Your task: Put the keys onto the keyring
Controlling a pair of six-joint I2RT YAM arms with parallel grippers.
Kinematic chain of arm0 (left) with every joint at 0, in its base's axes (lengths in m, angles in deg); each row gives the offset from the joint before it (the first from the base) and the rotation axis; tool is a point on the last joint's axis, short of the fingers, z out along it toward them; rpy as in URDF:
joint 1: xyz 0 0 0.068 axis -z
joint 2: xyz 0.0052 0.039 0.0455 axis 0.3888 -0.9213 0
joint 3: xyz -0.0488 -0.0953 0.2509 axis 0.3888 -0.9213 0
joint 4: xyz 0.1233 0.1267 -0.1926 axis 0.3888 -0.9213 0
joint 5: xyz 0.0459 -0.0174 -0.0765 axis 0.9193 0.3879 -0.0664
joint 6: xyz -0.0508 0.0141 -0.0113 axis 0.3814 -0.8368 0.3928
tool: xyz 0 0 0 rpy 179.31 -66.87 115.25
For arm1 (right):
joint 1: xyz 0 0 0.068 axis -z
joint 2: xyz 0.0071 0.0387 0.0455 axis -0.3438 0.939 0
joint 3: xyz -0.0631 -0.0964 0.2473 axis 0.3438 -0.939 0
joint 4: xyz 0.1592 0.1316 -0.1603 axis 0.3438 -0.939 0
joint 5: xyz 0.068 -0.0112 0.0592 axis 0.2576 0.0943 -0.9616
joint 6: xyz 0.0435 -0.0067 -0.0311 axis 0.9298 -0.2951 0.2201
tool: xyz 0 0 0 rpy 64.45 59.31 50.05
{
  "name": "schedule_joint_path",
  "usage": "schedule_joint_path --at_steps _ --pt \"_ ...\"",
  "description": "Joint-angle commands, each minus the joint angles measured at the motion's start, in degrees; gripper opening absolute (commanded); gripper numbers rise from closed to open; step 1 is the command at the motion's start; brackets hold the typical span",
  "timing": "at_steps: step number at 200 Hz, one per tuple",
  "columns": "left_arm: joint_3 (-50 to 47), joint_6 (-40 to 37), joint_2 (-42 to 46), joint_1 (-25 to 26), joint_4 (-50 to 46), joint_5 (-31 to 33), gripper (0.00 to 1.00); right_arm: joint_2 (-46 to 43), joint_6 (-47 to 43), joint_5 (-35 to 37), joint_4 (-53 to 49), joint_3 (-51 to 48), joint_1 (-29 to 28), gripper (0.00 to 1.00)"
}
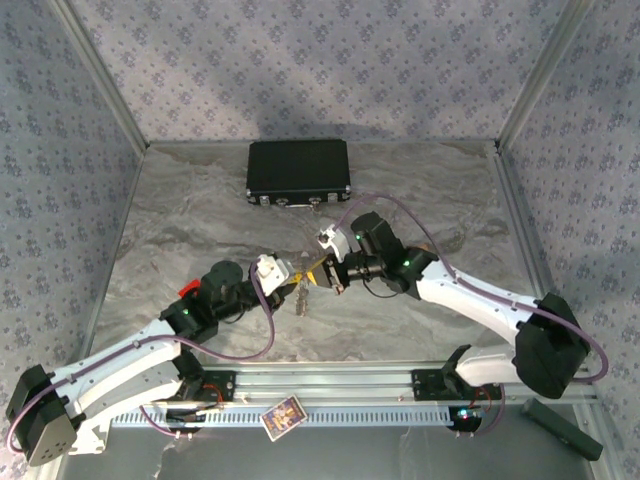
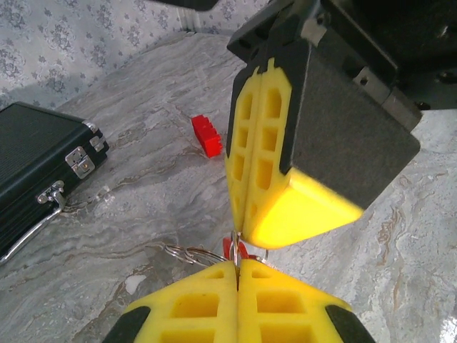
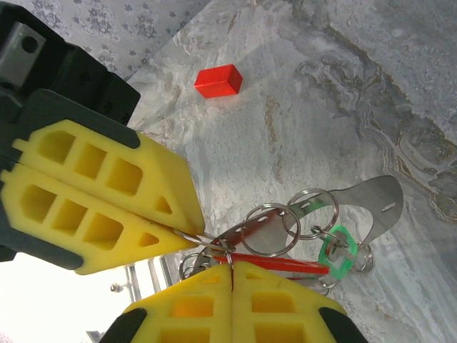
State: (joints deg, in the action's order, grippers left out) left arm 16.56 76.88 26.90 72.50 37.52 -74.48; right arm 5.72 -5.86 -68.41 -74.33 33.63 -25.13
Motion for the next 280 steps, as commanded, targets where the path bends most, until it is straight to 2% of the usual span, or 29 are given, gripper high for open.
schedule_joint_path --at_steps 1,20,39,71,92,106,129,146,197,219,260,280 --pt "-0.03 0.36 0.98 0.49 5.04 -1.17 0.00 1.53 -0.96 -1.40 -1.81 1.38 0.28 0.00" --pt "-0.21 0.45 0.79 0.51 5.12 -1.22 0.00 1.72 -1.04 -1.61 -2.10 1.58 0.31 0.00" --pt "-0.37 0.64 0.62 0.47 5.17 -1.23 0.00 0.84 -1.04 -1.41 -1.87 1.42 0.51 0.07" --pt "-0.90 1.16 0.64 0.49 6.05 -1.62 0.00 -2.57 -4.45 1.73 -0.92 -0.16 1.20 0.39" --pt "-1.60 1.51 0.71 0.55 7.38 -2.51 0.00 -6.49 -11.64 5.14 4.48 -3.69 1.20 0.47" --pt "-2.27 1.75 0.84 0.52 9.22 -3.77 0.00 -8.39 -16.61 4.67 9.36 -5.71 1.25 0.51" --pt "-2.52 1.92 0.78 0.51 10.32 -5.94 0.00 -8.00 -25.25 -0.86 11.06 -5.41 0.82 0.50" --pt "-2.84 1.81 0.92 0.55 10.75 -6.96 0.00 -6.74 -28.19 -3.72 9.52 -4.39 0.57 0.47" --pt "-3.45 1.55 1.28 0.48 11.43 -9.02 0.00 -6.10 -28.90 -2.10 10.38 -6.30 0.49 0.39" --pt "-3.55 1.31 1.35 0.54 11.59 -9.25 0.00 -7.39 -29.28 -2.77 11.41 -8.23 0.48 0.38" --pt "-3.67 0.63 1.49 0.51 11.68 -9.58 0.00 -7.89 -30.18 -4.68 9.78 -9.56 0.56 0.27" --pt "-3.65 0.41 1.55 0.52 11.82 -10.24 0.00 -8.09 -29.78 -5.22 10.77 -9.86 0.45 0.25"
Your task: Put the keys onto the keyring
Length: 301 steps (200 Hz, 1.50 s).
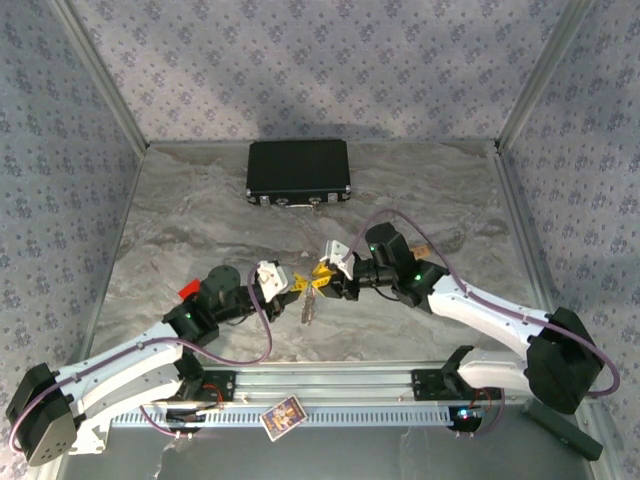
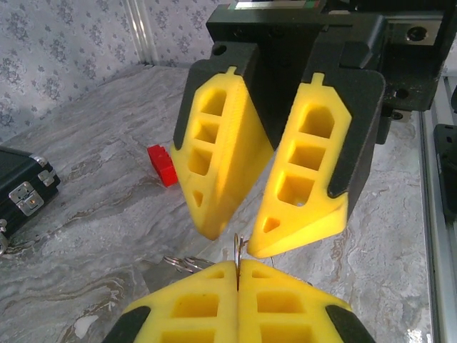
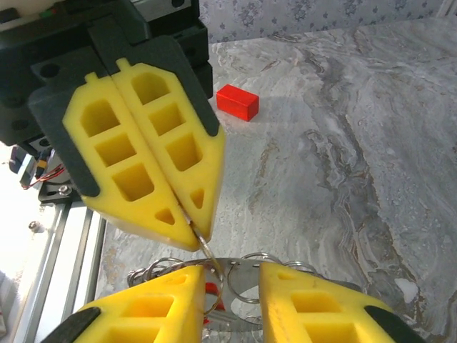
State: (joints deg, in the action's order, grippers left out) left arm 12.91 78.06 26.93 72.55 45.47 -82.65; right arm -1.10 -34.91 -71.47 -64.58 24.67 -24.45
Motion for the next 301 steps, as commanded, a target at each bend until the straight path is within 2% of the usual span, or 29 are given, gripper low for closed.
schedule_joint_path --at_steps 1,46,96,107,119,138,169,208,265,290,301 --pt "0.01 -0.80 1.54 0.49 3.86 -2.08 0.00 -1.27 -0.73 -2.21 1.04 -0.90 -0.20 0.25" --pt "-0.76 -0.75 1.14 0.48 5.94 -3.08 0.00 0.19 -0.43 -4.17 2.18 0.10 -0.44 0.23" --pt "-0.61 -0.19 1.87 0.48 4.69 -1.96 0.00 0.54 -1.29 -4.72 1.15 1.02 -0.37 0.07" --pt "-0.23 -0.29 1.82 0.43 3.23 -1.03 0.08 0.07 -2.11 -4.34 -0.62 1.59 -0.38 0.01" --pt "0.67 -0.77 1.68 0.43 0.76 0.21 0.22 -0.39 -3.68 -3.19 -3.50 2.55 -0.44 0.00" --pt "2.88 -2.76 0.83 0.51 -4.80 1.19 0.26 -0.39 -6.34 -1.40 -10.26 5.44 -0.89 0.00" --pt "5.34 -5.06 -0.11 0.46 -9.67 1.07 0.26 0.55 -9.78 1.00 -17.81 9.07 -1.53 0.00" --pt "6.97 -6.72 -1.19 0.50 -11.10 0.74 0.24 2.45 -12.68 3.75 -24.80 13.83 -3.02 0.00" --pt "8.27 -6.74 -2.91 0.48 -11.56 -0.20 0.22 3.02 -14.16 4.57 -25.41 15.98 -4.70 0.00" --pt "7.79 -6.14 -2.81 0.37 -10.02 -0.86 0.16 3.06 -14.83 5.14 -24.47 16.25 -5.90 0.00" --pt "7.45 -5.81 -2.62 0.39 -8.99 -1.38 0.08 3.05 -14.91 5.74 -24.04 16.25 -6.44 0.00"
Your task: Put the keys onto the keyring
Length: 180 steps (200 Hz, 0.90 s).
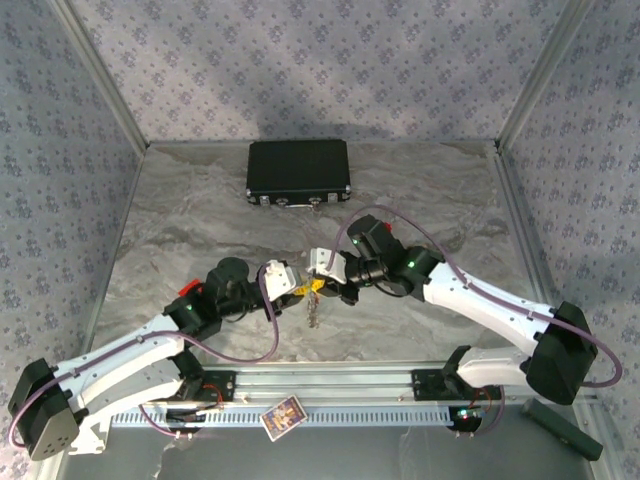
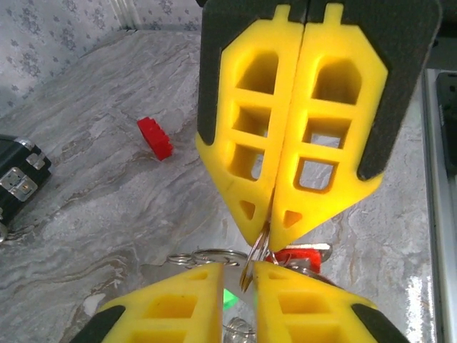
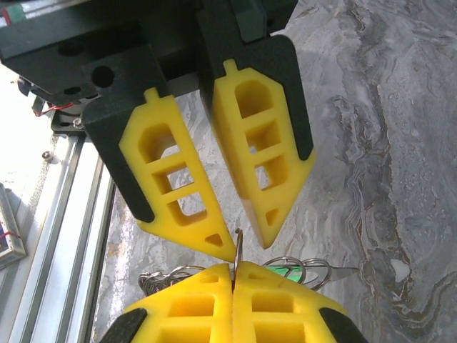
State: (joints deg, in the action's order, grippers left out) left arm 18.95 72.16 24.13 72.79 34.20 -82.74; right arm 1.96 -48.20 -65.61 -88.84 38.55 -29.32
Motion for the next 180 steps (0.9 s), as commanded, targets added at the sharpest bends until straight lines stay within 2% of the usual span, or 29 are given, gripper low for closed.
schedule_joint_path --at_steps 1,8,21,37,60,83,115,180 --pt "1.44 0.20 0.20 0.17 2.34 -1.34 0.07 -0.06 -1.61 0.01 0.30 2.37 -1.60 0.00" --pt "1.07 0.54 0.34 0.13 2.95 -1.32 0.00 -0.18 -1.71 0.51 0.57 2.37 -2.07 0.00" --pt "0.49 0.95 0.89 0.11 3.41 -1.64 0.00 -0.94 -0.86 0.58 1.69 1.71 -2.25 0.00" --pt "-0.63 1.90 1.86 0.11 4.38 -1.66 0.00 -3.26 2.74 1.26 6.16 -1.36 -1.32 0.25" --pt "-4.14 5.22 3.05 0.12 10.81 -1.80 0.00 -7.35 11.85 1.07 14.39 -7.82 1.80 0.39" --pt "-7.27 7.57 3.44 0.10 16.65 -1.57 0.00 -10.80 19.69 1.55 18.65 -13.04 3.01 0.41" --pt "-8.31 7.63 3.67 0.20 18.63 -1.39 0.00 -13.91 26.98 1.91 21.97 -17.76 3.03 0.41" --pt "-8.39 6.95 3.51 0.14 18.31 -2.53 0.00 -11.86 33.43 -0.16 27.35 -18.73 2.83 0.37"
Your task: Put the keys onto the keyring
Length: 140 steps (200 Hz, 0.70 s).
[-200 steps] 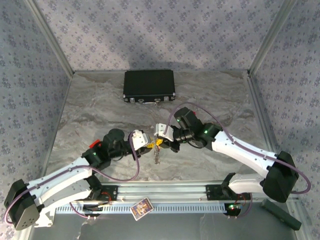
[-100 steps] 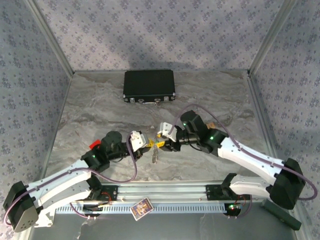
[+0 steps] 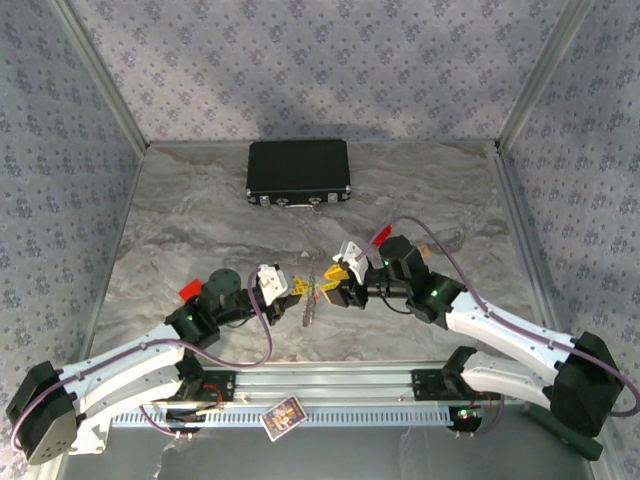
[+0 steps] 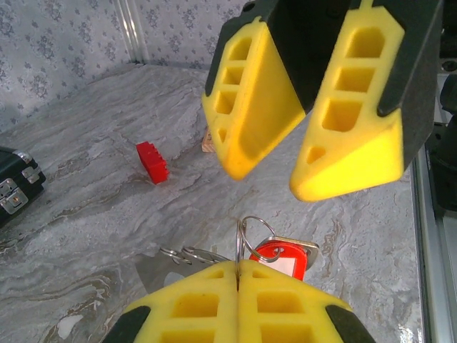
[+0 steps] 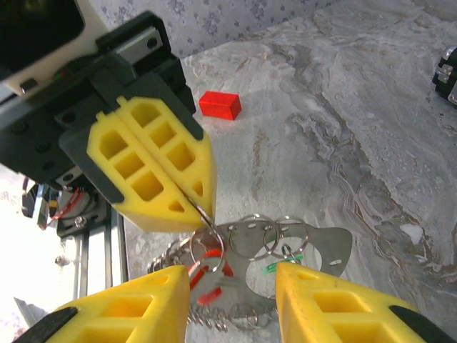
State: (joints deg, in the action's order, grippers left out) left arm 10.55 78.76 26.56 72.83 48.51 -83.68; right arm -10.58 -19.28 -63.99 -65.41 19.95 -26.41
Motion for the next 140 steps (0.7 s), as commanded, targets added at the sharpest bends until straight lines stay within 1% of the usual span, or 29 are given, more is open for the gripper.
schedule_joint_path --at_steps 1,31,53,71,96,119,140 --pt "0.00 0.33 1.11 0.12 3.98 -1.59 0.00 0.71 4.67 -1.85 4.01 -0.13 -0.07 0.37" --pt "-0.17 0.74 1.13 0.22 4.98 -1.95 0.00 2.13 7.99 -4.11 4.76 0.09 -0.04 0.35" --pt "-0.20 0.66 1.22 0.19 5.35 -2.19 0.00 3.26 9.02 -4.25 3.93 0.32 -0.02 0.32" --pt "-0.04 0.57 1.41 0.22 5.44 -2.45 0.00 4.35 9.56 -6.28 4.04 0.89 0.07 0.31" --pt "0.03 0.39 1.42 0.16 5.43 -2.47 0.00 5.48 10.08 -9.27 4.61 1.54 0.00 0.24" --pt "0.18 0.35 1.48 0.22 5.38 -2.47 0.00 5.49 9.68 -9.12 4.56 1.38 0.16 0.15" --pt "0.15 0.29 1.52 0.15 5.30 -2.66 0.00 5.57 9.77 -9.12 4.54 1.52 0.37 0.09"
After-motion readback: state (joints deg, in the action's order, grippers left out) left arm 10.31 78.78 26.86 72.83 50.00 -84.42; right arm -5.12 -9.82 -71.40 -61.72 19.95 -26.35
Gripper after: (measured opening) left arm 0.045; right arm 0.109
